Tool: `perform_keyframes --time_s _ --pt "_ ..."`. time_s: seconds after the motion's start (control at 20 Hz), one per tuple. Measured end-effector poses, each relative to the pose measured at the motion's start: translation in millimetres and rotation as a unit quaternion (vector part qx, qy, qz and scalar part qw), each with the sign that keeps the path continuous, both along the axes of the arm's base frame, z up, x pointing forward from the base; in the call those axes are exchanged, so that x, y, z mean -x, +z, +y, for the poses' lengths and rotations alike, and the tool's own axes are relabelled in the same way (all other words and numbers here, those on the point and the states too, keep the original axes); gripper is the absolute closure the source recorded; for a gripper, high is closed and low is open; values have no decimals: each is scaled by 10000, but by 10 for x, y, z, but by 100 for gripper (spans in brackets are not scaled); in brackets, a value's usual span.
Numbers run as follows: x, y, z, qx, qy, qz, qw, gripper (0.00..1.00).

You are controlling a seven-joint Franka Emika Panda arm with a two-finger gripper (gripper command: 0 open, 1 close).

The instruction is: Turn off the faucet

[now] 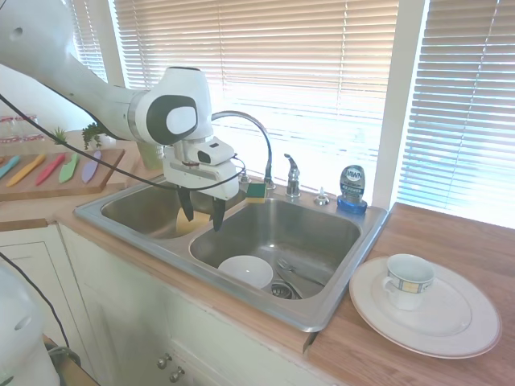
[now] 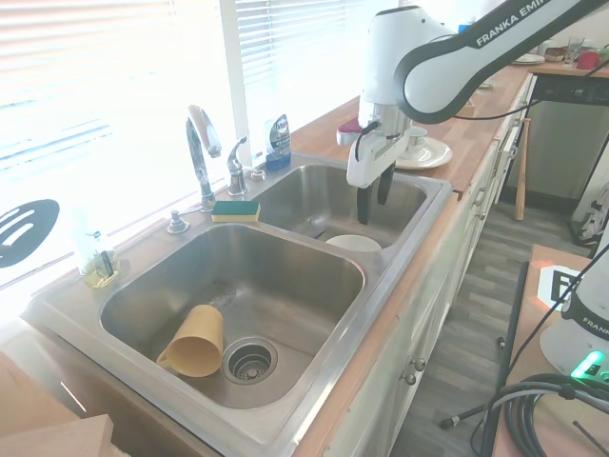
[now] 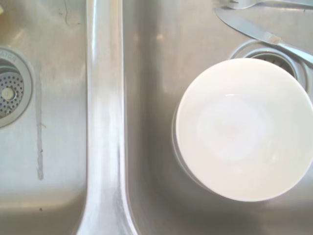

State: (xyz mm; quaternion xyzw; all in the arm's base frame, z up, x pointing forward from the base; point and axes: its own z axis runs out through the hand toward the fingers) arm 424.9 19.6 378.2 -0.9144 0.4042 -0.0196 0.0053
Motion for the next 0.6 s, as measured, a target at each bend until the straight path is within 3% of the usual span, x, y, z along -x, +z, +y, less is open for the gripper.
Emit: perform_keyframes --time_s 0.15,0.2,0.6 --pt "-1 -3 -17 17 29 3 10000 0" --pt "-2 -3 -36 35 27 3 10000 100" --pt "15 -38 -184 56 -40 11 10000 100"
